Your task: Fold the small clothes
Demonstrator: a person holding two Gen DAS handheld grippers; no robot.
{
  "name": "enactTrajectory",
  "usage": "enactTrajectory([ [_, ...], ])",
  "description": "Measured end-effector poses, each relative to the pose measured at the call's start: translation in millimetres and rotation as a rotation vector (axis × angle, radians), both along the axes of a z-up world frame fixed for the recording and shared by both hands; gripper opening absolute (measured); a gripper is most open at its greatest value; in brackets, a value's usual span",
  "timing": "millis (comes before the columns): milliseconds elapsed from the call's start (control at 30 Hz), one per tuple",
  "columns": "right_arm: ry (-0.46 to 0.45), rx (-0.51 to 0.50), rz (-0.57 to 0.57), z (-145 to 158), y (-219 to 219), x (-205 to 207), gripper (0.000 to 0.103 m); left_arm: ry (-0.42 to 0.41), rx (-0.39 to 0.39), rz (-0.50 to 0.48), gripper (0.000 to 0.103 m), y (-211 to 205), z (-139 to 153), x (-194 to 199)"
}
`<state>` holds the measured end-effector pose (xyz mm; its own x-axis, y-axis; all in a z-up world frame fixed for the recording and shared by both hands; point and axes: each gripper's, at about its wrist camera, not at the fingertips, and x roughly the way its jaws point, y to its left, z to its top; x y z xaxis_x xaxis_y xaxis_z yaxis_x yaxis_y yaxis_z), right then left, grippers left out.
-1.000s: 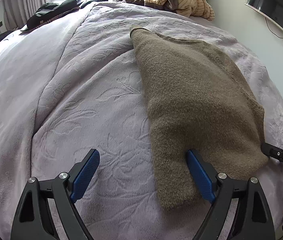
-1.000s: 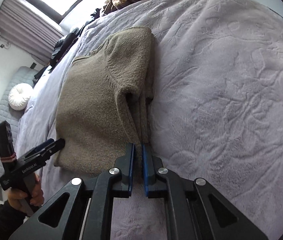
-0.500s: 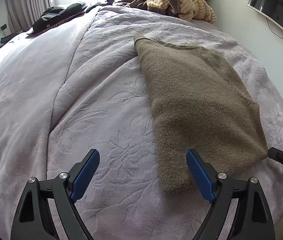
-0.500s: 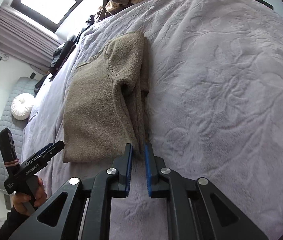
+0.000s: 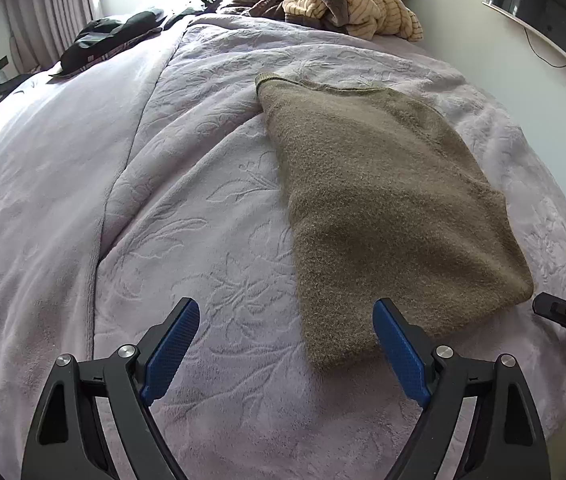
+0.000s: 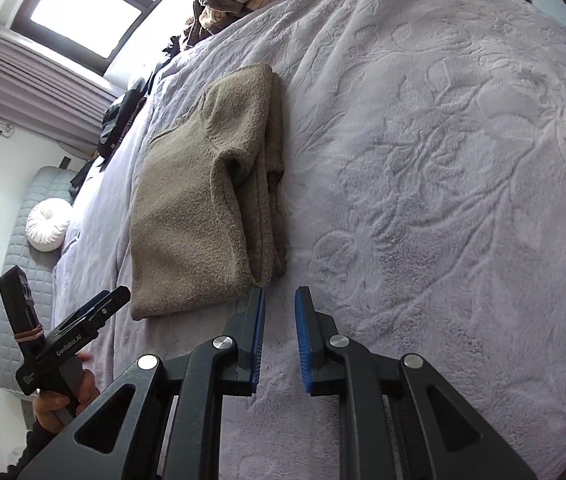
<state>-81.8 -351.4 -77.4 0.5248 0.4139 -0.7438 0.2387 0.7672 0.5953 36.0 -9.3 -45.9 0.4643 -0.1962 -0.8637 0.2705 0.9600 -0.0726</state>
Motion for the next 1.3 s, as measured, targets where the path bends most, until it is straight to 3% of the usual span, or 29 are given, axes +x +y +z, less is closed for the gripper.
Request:
enactTrajectory([
  [167, 0.004, -0.001, 0.008, -2, 1, 3, 0.042, -0.006, -0.026, 0.015, 0.092, 4, 0, 0],
  [200, 0.004, 0.002, 0.011, -2, 1, 4, 0.042, -0.008, -0.020, 0.017, 0.101, 4, 0, 1],
  [233, 0.004, 0.002, 0.012, -2, 1, 4, 0.043, -0.019, -0.015, 0.022, 0.103, 4, 0, 2],
  [433, 0.005, 0.014, 0.012, -4, 2, 6, 0.049, -0.001, -0.005, 0.005, 0.103, 0, -8, 7],
  [733, -0.005, 0.019, 0.033, -4, 5, 13, 0.062, 0.095, -0.048, 0.045, 0.103, 7, -25, 12],
  [1300, -0.026, 0.069, 0.025, -6, -15, 38, 0.064, 0.085, -0.099, 0.059, 0.103, 15, -20, 26],
])
